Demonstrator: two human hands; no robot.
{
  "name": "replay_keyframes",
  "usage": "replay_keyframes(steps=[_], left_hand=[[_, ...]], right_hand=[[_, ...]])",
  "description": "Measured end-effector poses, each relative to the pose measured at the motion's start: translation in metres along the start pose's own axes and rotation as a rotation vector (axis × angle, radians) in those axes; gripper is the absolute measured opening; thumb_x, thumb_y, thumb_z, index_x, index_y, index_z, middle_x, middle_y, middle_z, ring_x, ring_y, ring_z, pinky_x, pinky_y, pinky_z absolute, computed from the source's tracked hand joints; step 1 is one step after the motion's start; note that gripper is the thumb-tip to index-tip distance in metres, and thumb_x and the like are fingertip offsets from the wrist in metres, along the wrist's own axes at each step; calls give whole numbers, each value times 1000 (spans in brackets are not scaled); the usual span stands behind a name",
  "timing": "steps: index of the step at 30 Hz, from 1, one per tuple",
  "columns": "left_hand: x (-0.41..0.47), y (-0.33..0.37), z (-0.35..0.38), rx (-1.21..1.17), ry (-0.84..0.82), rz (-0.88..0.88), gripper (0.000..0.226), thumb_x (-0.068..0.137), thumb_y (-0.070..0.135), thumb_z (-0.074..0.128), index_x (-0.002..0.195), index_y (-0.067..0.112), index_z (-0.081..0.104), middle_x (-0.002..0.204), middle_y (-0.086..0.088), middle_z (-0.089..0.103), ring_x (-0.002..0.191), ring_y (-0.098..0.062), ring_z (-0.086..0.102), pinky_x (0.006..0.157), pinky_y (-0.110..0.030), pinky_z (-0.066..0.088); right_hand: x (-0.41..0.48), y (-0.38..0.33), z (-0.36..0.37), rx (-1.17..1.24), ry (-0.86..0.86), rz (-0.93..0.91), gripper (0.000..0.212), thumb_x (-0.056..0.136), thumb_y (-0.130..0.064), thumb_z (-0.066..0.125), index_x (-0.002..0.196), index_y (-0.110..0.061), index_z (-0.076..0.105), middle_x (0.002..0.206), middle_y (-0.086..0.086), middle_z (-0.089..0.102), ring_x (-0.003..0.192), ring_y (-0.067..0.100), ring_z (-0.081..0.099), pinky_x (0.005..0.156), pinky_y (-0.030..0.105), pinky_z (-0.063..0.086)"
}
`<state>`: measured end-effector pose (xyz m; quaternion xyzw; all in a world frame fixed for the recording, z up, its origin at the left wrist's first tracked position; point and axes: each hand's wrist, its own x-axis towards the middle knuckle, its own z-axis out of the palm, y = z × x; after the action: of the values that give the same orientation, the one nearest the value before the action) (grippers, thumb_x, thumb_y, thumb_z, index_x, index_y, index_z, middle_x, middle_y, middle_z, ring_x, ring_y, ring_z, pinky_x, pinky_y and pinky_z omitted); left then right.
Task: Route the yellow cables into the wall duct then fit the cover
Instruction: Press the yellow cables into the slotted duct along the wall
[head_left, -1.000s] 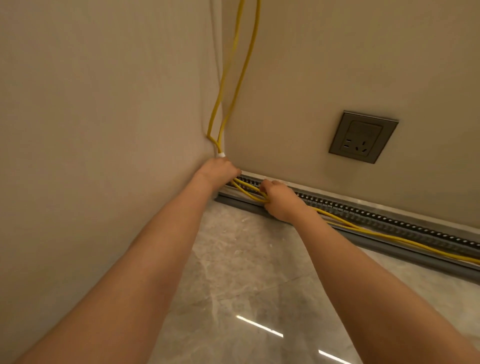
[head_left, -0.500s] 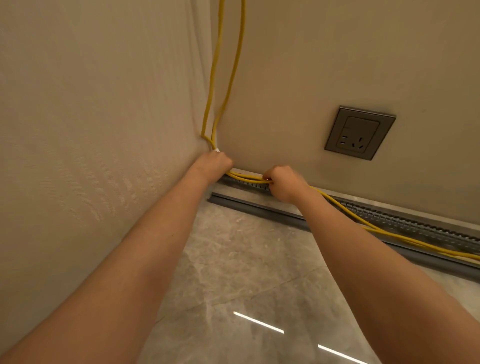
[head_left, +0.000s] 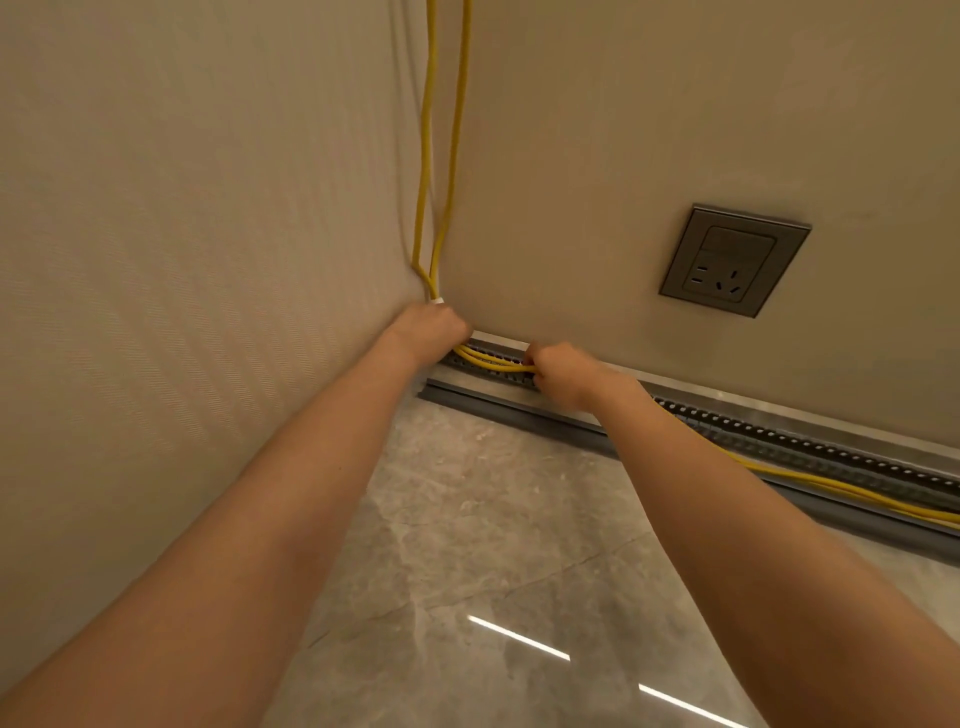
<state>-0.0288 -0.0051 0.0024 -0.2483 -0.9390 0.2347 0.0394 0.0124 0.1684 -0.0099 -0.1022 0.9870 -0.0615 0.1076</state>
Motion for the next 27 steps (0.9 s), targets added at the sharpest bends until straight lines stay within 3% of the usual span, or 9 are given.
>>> replay_keyframes(steps=[5, 9, 12, 15, 18, 23, 27], left_hand=[[3, 7, -3, -6, -10, -46, 31, 97, 0, 40, 120, 6, 59, 124, -15, 62, 117, -31, 59, 90, -37, 50], [6, 11, -3, -25, -27, -70, 31, 97, 0, 40, 120, 4, 60, 124, -16, 62, 118, -32, 58, 92, -37, 49], [6, 11, -3, -20, -24, -69, 30, 97, 0, 41, 119, 5, 61, 122, -16, 62, 117, -32, 59, 92, -37, 50], [6, 9, -2, -22, -29, -69, 30, 97, 2, 43, 119, 7, 62, 120, -15, 64, 113, -31, 61, 89, -36, 51], [3, 7, 1, -23, -26, -57, 29, 96, 5, 45, 119, 10, 63, 116, -14, 65, 108, -30, 63, 87, -35, 51], [1, 5, 1, 23, -17, -35, 29, 98, 7, 43, 124, 10, 56, 118, -14, 64, 110, -31, 61, 86, -36, 52], [2, 7, 0, 107, -15, 48, 34, 100, 10, 38, 133, 16, 45, 121, -11, 63, 111, -30, 62, 84, -37, 52]], right_hand=[[-3, 0, 5, -39, 38, -43, 32, 94, 2, 35, 120, -3, 53, 114, 23, 60, 83, 32, 50, 67, 32, 36], [-8, 0, 9, -96, 100, -90, 32, 94, 3, 38, 122, -1, 52, 118, 22, 54, 94, 36, 57, 69, 33, 39], [-8, -1, 8, -96, 131, -101, 26, 93, 2, 42, 116, 2, 56, 121, 19, 44, 86, 34, 53, 75, 36, 45], [-8, 1, 3, -10, 121, -76, 36, 91, 5, 42, 125, -2, 49, 122, 20, 51, 103, 36, 56, 86, 41, 48], [-9, 4, 1, 99, 138, -67, 43, 89, 6, 44, 128, -11, 42, 121, 19, 55, 104, 36, 56, 84, 41, 48], [-8, 7, 11, 164, 251, -25, 45, 90, 8, 45, 129, -15, 49, 123, 16, 50, 105, 35, 55, 82, 35, 47], [-4, 13, 12, 201, 330, 11, 35, 94, 1, 47, 123, -14, 58, 118, 14, 55, 104, 34, 57, 82, 36, 49]])
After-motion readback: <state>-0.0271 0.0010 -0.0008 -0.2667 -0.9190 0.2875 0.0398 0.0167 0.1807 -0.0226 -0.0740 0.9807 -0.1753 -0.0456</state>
